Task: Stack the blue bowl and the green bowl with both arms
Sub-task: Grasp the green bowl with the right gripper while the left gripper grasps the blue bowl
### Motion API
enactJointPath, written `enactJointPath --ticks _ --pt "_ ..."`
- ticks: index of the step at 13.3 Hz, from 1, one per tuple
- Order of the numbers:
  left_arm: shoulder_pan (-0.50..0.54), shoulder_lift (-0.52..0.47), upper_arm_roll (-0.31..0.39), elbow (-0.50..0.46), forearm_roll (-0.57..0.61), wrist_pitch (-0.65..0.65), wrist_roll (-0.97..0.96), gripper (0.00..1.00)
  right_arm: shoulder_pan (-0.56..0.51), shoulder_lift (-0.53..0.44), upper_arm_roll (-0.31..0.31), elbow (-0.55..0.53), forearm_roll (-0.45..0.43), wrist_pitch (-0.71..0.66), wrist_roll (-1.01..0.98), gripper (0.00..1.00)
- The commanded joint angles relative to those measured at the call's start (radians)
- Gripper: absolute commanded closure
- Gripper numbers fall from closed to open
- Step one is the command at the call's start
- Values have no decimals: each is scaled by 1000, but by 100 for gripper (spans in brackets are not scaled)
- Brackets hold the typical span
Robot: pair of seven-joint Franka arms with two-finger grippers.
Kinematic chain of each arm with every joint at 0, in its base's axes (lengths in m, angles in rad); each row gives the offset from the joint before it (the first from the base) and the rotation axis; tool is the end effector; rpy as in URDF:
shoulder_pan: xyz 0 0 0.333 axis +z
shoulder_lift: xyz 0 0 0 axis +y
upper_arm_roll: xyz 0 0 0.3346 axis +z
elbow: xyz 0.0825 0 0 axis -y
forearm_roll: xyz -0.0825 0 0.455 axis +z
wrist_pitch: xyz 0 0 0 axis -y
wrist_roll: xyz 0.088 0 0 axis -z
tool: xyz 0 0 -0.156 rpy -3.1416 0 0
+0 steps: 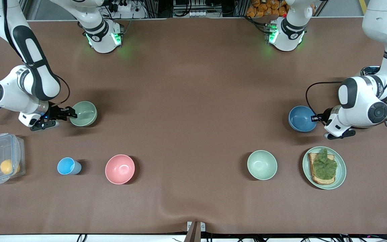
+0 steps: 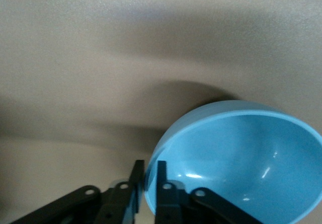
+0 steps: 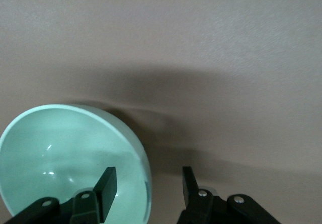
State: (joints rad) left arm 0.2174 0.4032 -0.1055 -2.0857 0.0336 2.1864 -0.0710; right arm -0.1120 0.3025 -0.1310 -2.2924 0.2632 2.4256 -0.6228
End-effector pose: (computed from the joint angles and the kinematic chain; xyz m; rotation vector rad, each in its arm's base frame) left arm 0.5835 0.0644 0.1232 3.0727 0.2487 -0.4650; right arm 0.5324 -0.1277 0.1152 -2.9540 -0.2507 0.1457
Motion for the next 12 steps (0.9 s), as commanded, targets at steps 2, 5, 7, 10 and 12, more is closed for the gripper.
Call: enactJointPath --ticks 2,5,7,10,12 --pt "0 -4 -10 -4 -24 7 0 100 3 -6 8 -25 45 17 -31 79" --pt "10 -38 -28 6 -38 -5 14 100 11 -8 8 -24 45 9 -29 100" --pt "7 -73 -29 15 -44 -32 11 100 11 -11 8 -15 47 0 -25 100" --pt "8 -125 -56 52 -75 -126 7 100 40 -34 10 13 66 -71 32 100" --pt "2 -158 -81 91 -86 -187 0 100 55 -36 11 77 73 -184 118 100"
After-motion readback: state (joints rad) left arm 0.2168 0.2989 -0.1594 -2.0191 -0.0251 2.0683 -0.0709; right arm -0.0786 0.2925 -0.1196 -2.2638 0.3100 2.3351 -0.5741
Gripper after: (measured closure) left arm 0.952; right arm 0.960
